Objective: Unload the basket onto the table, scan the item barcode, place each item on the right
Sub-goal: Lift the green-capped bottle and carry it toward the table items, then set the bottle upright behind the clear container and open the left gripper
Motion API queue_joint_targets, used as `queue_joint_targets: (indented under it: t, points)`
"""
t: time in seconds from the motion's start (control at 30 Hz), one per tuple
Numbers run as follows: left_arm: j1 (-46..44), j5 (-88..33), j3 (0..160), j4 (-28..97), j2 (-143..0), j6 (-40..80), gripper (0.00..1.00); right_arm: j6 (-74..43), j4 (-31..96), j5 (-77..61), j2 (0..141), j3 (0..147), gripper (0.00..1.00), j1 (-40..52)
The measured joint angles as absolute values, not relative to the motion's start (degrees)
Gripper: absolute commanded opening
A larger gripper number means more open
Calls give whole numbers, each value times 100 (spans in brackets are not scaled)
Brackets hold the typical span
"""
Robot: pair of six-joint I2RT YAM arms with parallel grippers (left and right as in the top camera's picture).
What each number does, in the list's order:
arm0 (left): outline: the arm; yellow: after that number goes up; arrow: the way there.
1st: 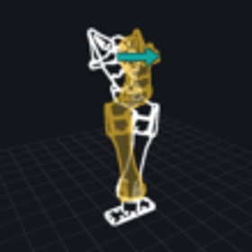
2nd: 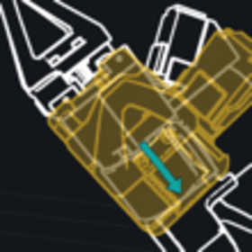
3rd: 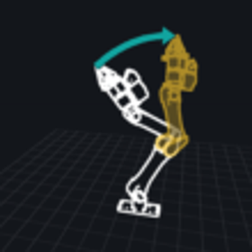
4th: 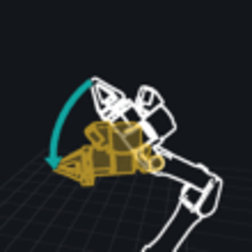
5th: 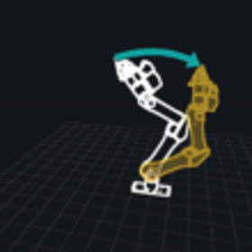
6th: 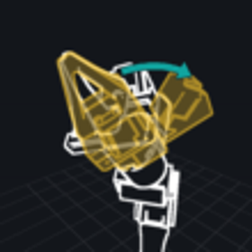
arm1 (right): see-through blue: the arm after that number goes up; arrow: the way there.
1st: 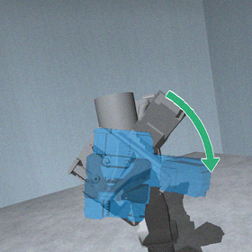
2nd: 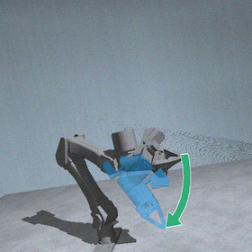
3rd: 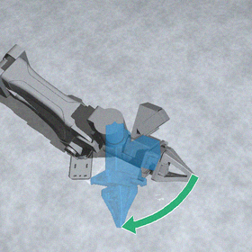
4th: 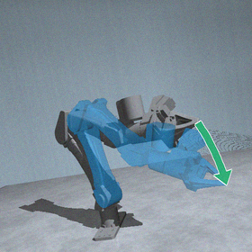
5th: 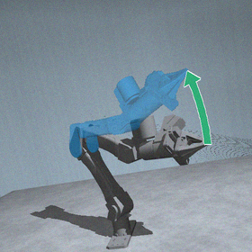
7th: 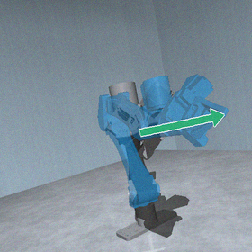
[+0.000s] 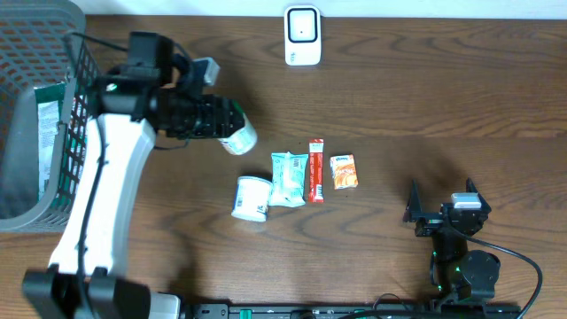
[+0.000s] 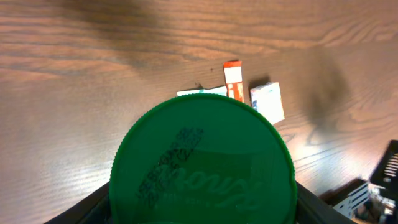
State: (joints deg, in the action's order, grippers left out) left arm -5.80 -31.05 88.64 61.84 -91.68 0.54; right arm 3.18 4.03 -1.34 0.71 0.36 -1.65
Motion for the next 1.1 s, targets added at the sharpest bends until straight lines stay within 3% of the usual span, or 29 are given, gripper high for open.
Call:
queue_joint_targets:
  t: [0.8,0.87,1.1]
  points:
    - [-792,-2464,8864,5345,-11218,5,65,320,405,-134,71,36,99,-165]
    - [-840,-2373,8864,5334,-11218,-5,74,320,403,-134,71,36,99,-165]
    - [-934,-2252,8864,5358,-11218,16,79,318,403,-134,71,36,99,-165]
